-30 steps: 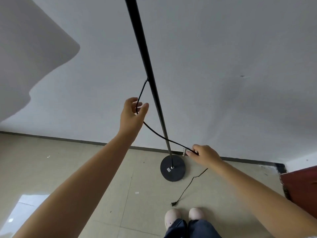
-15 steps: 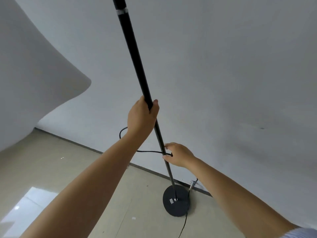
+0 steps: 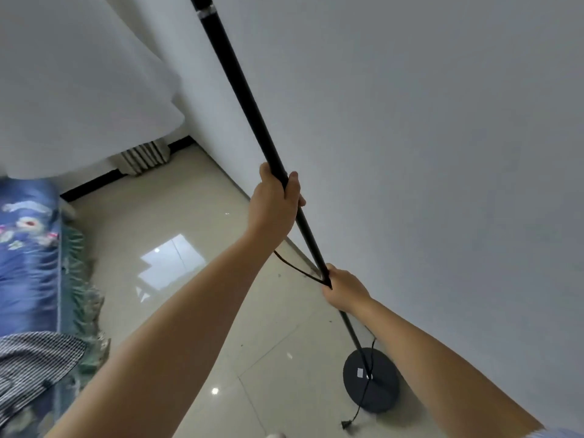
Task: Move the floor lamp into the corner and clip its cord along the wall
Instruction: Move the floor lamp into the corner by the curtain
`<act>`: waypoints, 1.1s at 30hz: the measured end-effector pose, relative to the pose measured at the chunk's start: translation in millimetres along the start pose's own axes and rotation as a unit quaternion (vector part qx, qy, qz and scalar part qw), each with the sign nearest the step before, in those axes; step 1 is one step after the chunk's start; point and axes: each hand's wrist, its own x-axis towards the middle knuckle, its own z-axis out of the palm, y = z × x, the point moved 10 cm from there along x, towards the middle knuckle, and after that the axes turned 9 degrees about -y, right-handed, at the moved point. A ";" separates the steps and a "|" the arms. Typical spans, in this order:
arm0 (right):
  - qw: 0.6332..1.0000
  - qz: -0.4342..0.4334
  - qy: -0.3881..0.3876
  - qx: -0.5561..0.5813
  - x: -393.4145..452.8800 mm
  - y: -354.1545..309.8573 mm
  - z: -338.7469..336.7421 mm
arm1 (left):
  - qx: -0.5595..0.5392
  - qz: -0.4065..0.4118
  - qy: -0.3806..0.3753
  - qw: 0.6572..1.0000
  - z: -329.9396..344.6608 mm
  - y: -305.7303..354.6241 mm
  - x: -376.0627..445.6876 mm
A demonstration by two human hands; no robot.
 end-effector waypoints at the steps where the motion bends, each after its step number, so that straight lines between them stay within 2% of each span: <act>1: 1.000 -0.006 -0.002 -0.026 4.8 -11.5 7.3 | -0.008 -0.010 0.012 1.000 -13.3 -11.8 -1.8; 7: 0.988 -0.042 -0.016 -0.148 36.1 -87.1 43.0 | -0.049 -0.034 0.026 0.998 -89.2 -78.2 0.8; 13: 0.978 -0.053 -0.013 -0.199 84.9 -183.8 76.4 | -0.101 -0.031 -0.001 0.994 -188.7 -147.5 31.0; 20: 0.966 -0.093 -0.032 -0.238 149.2 -320.1 102.4 | -0.136 -0.010 0.039 0.990 -329.0 -204.2 73.9; 27: 0.961 -0.117 -0.054 -0.246 255.7 -419.9 126.6 | -0.133 -0.003 0.069 0.989 -429.4 -281.2 151.4; 33: 0.954 -0.134 -0.092 -0.251 383.0 -500.0 126.1 | -0.128 -0.013 0.088 0.988 -499.2 -354.5 264.5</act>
